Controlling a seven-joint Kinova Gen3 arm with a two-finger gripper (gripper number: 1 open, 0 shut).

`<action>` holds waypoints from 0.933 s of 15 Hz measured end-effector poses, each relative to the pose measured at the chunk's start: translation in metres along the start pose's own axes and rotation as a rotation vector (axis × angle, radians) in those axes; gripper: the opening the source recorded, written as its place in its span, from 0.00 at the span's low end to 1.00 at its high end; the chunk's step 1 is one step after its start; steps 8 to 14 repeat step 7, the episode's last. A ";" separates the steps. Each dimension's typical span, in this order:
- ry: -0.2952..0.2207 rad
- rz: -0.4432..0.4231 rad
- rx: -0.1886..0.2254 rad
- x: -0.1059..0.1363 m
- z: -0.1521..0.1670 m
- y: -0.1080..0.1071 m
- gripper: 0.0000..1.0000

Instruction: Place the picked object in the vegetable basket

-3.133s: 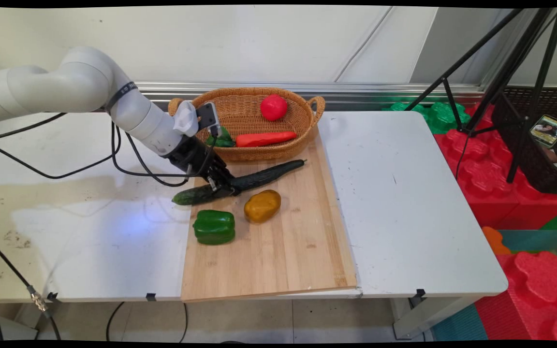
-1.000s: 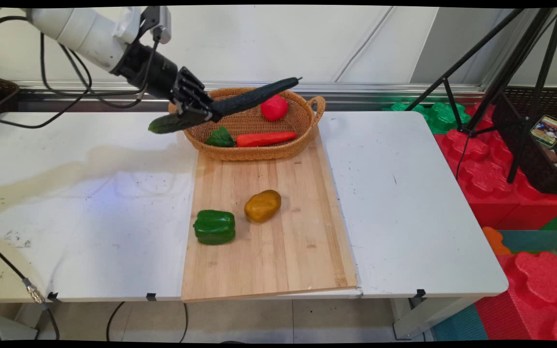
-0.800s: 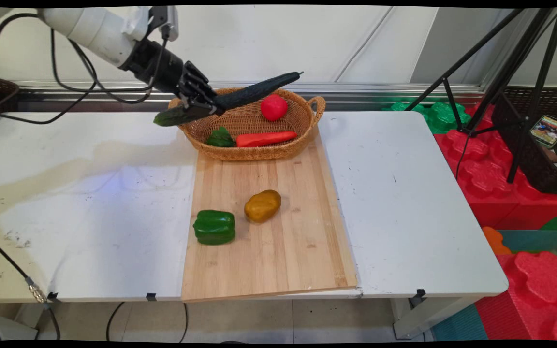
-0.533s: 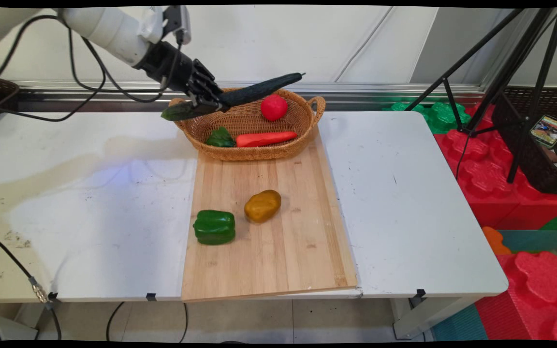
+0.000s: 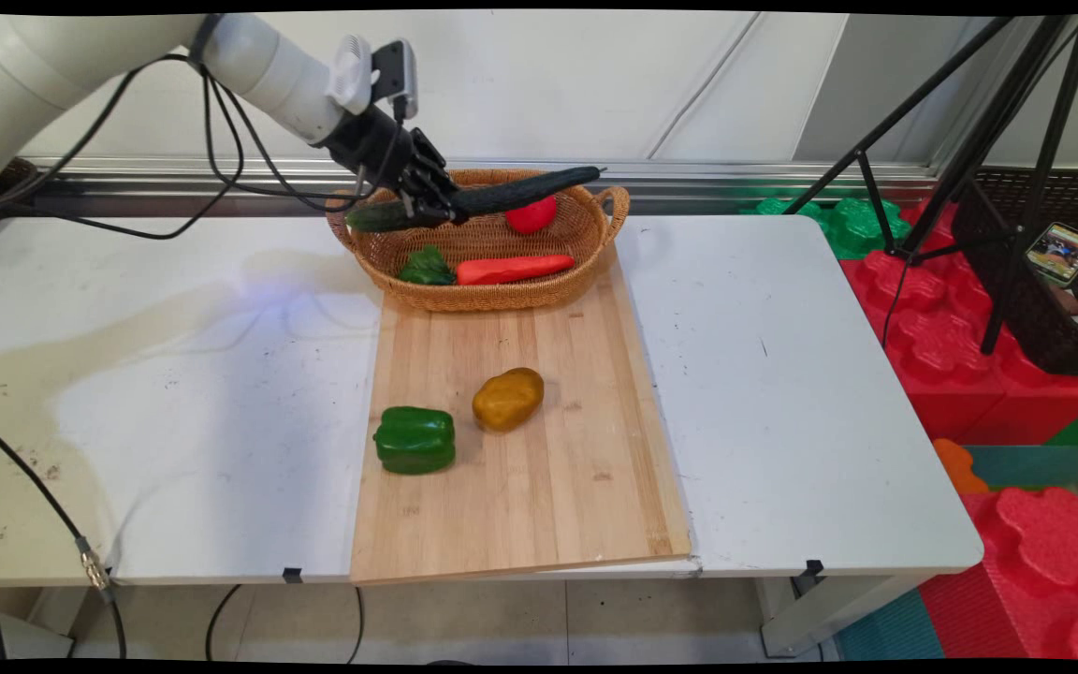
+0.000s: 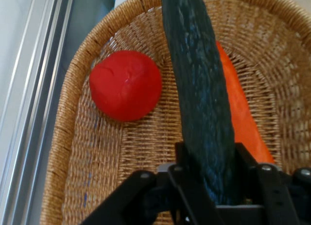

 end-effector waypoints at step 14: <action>-0.012 0.013 0.003 -0.002 0.020 -0.011 1.00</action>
